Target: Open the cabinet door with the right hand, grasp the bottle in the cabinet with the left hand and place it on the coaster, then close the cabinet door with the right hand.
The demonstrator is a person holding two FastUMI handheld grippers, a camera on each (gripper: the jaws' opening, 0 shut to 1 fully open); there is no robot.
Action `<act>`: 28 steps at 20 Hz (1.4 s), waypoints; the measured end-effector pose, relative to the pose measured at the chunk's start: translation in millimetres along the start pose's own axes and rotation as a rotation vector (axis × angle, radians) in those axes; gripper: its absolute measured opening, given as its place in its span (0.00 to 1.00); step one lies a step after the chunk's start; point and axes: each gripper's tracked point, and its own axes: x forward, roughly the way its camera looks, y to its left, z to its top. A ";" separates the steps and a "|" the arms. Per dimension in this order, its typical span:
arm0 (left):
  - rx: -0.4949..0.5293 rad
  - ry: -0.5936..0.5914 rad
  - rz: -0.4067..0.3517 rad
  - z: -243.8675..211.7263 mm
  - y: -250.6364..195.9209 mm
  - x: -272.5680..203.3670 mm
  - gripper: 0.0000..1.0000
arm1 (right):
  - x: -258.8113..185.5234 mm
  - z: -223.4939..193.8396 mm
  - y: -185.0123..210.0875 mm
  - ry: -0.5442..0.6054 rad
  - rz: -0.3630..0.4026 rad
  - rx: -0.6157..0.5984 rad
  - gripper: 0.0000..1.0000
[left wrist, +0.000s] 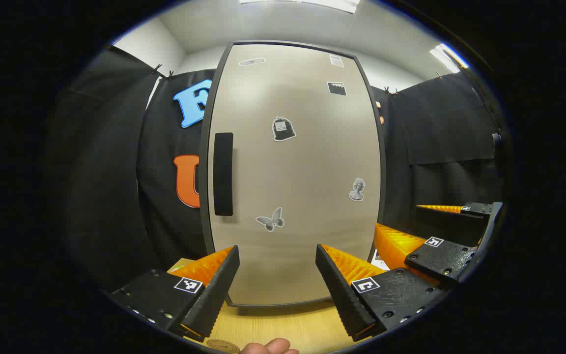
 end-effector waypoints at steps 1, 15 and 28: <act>0.000 0.002 0.008 -1.6 3.8 -0.7 0.94 | 0.5 -0.6 1.4 0.003 0.003 -0.002 0.98; -0.078 0.025 0.135 -11.6 48.4 -17.0 0.95 | -3.3 -4.0 20.7 0.019 0.076 -0.010 1.00; -0.003 -0.022 0.076 -5.4 -2.9 -41.9 0.95 | 13.6 -43.1 4.1 0.071 0.223 0.086 1.00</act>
